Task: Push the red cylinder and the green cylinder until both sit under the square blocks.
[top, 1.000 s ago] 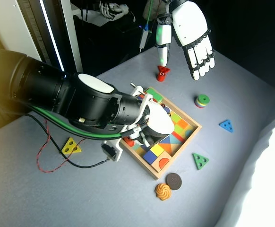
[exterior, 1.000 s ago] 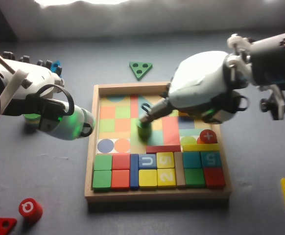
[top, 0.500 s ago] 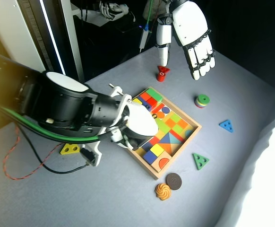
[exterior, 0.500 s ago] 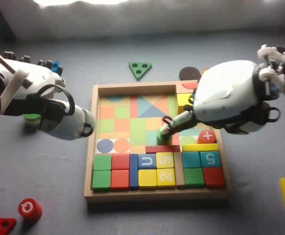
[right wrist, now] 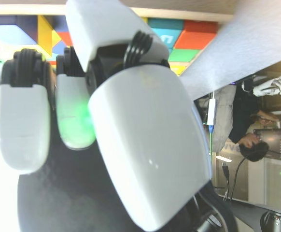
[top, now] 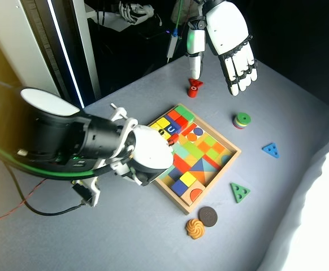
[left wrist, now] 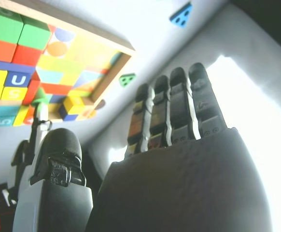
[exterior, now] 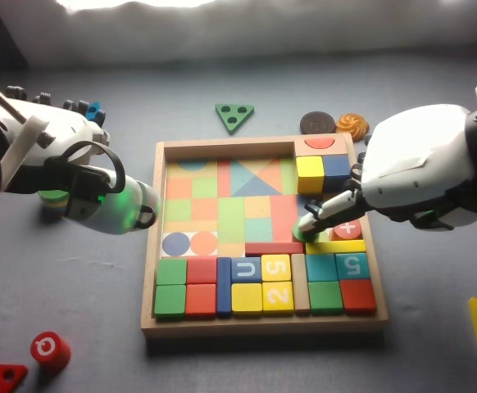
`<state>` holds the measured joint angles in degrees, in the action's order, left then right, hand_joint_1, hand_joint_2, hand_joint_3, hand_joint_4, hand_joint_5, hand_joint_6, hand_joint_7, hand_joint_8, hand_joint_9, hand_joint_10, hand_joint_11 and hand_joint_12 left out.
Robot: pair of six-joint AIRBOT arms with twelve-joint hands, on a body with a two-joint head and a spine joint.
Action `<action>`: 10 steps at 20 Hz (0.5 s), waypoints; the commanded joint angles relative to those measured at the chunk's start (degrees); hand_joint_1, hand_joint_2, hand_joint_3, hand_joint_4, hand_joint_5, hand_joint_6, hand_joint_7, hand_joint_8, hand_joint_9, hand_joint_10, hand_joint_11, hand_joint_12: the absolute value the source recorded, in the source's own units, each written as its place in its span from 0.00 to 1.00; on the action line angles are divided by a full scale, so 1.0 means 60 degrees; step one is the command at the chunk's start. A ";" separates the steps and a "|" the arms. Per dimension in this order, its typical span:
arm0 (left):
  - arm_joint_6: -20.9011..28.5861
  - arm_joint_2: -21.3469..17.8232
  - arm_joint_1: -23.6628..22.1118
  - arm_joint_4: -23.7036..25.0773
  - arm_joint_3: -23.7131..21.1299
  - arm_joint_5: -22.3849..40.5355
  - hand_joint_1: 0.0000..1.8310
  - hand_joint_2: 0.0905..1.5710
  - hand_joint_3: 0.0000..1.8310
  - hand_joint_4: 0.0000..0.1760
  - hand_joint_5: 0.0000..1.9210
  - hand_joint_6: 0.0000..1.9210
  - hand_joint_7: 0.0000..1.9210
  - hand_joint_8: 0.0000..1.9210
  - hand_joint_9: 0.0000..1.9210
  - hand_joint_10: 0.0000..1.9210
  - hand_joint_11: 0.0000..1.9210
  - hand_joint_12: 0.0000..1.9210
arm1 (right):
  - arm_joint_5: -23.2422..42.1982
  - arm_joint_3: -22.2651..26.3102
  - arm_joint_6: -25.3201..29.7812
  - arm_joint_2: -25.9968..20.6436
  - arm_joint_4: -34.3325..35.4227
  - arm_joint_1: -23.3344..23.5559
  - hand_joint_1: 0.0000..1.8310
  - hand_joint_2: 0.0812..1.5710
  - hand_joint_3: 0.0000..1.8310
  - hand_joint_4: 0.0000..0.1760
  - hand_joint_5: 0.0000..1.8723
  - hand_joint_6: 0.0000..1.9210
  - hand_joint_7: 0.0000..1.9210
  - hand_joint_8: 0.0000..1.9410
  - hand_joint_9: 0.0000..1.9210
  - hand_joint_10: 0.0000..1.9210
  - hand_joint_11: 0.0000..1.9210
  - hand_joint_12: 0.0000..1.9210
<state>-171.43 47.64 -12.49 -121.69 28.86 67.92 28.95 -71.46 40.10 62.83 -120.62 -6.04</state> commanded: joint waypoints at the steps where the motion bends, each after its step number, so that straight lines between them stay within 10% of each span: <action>1: -0.0052 -0.0119 -0.0027 0.0831 -0.0031 -0.0032 0.00 0.81 0.00 0.00 0.04 0.00 0.04 0.00 0.03 0.00 0.00 0.01 | 0.0010 0.0024 -0.0042 -0.0142 0.0008 -0.0056 0.97 0.64 0.24 0.00 0.16 0.00 0.82 1.00 0.90 1.00 0.94 1.00; 10: -0.0052 -0.0119 -0.0021 0.0844 -0.0031 -0.0035 0.00 0.81 0.00 0.00 0.04 0.00 0.04 0.00 0.03 0.01 0.01 0.01 | 0.0165 0.0025 -0.0075 -0.0357 -0.0035 -0.0038 0.97 0.64 0.24 0.00 0.18 0.01 0.81 1.00 0.90 1.00 0.93 1.00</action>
<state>-171.46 47.64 -12.49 -121.69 28.86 67.94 30.13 -71.46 40.05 61.49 -120.92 -6.04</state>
